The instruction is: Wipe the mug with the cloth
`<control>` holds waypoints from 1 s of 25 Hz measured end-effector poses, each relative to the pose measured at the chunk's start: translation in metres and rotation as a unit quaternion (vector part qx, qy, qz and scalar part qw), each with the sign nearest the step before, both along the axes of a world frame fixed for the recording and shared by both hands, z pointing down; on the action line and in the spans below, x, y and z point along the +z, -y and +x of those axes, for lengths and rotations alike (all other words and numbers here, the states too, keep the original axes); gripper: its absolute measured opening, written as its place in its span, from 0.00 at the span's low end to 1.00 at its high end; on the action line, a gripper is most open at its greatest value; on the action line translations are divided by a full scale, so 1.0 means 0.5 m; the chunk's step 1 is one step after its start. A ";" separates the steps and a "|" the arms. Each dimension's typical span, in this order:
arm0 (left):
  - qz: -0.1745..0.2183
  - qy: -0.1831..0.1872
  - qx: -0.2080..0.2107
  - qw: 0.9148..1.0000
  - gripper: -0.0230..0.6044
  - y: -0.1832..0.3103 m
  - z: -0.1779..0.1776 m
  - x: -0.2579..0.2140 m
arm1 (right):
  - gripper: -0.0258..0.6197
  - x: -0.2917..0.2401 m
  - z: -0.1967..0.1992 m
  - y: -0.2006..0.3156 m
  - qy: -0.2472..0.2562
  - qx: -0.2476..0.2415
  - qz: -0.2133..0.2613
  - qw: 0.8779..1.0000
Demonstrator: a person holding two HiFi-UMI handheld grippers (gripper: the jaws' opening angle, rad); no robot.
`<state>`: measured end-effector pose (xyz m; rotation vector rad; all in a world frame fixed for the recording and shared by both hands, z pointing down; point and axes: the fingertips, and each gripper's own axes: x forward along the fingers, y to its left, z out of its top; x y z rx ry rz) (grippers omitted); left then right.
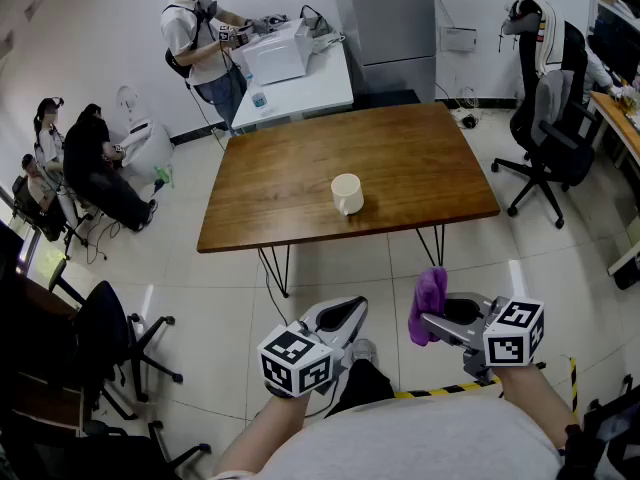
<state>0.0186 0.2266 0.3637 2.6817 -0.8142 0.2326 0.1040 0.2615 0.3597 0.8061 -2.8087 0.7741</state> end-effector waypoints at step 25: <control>-0.107 0.117 0.065 0.985 0.22 0.656 -0.061 0.291 | 0.21 0.164 -0.123 0.674 -0.065 0.086 -0.070 0.992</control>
